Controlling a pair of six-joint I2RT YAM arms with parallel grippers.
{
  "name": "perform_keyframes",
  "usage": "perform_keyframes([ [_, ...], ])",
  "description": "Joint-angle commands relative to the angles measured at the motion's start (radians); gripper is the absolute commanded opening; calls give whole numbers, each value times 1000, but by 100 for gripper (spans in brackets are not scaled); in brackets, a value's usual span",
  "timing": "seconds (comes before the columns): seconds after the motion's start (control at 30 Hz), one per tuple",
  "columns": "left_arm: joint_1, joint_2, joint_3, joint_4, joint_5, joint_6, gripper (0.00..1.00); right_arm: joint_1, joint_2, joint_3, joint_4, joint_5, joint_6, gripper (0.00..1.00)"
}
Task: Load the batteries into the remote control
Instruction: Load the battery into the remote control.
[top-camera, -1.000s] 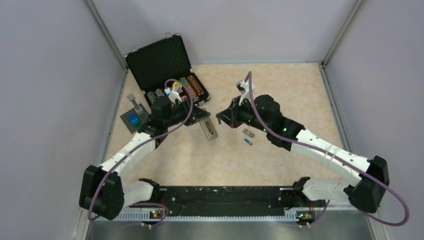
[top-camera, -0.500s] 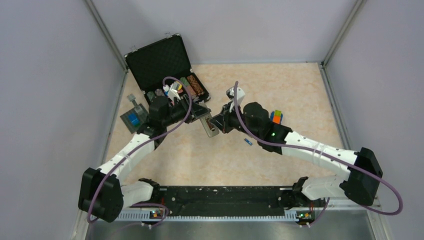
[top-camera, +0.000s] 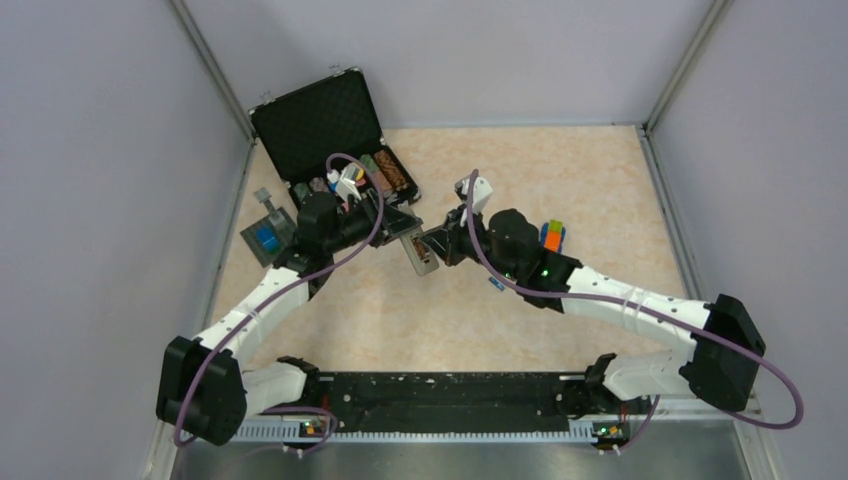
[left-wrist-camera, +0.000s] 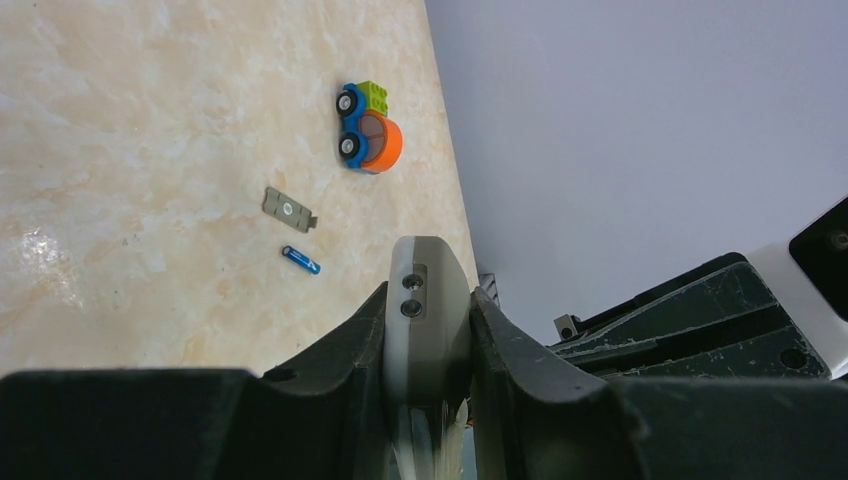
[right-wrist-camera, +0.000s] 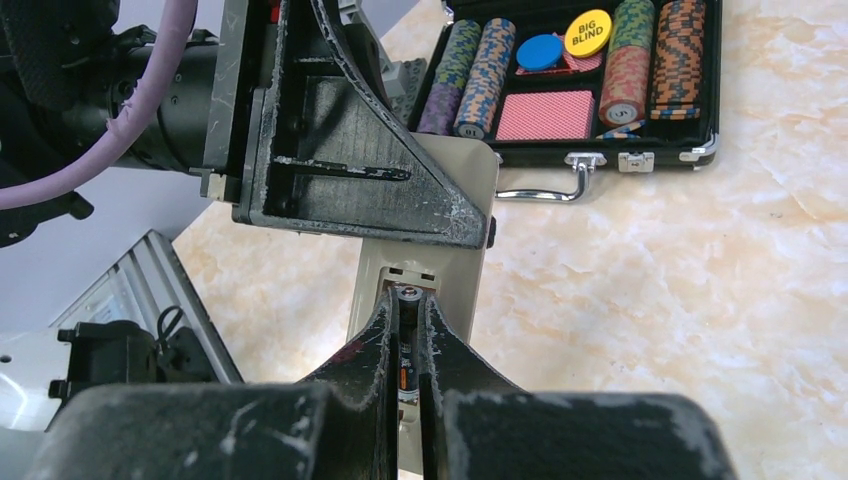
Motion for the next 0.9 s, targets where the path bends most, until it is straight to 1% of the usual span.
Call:
perform_keyframes([
  [0.0,-5,-26,1,45,13,-12,0,13,6,-12,72,19,-5,0],
  [0.3,-8,-21,1,35,-6,-40,0,18,9,-42,92,21,-3,0],
  [0.6,-13,-28,4,10,-9,-17,0,36,19,-54,87,53,-24,0],
  [0.87,-18,-27,3,11,-11,-29,0,41,18,-66,131,80,-41,0],
])
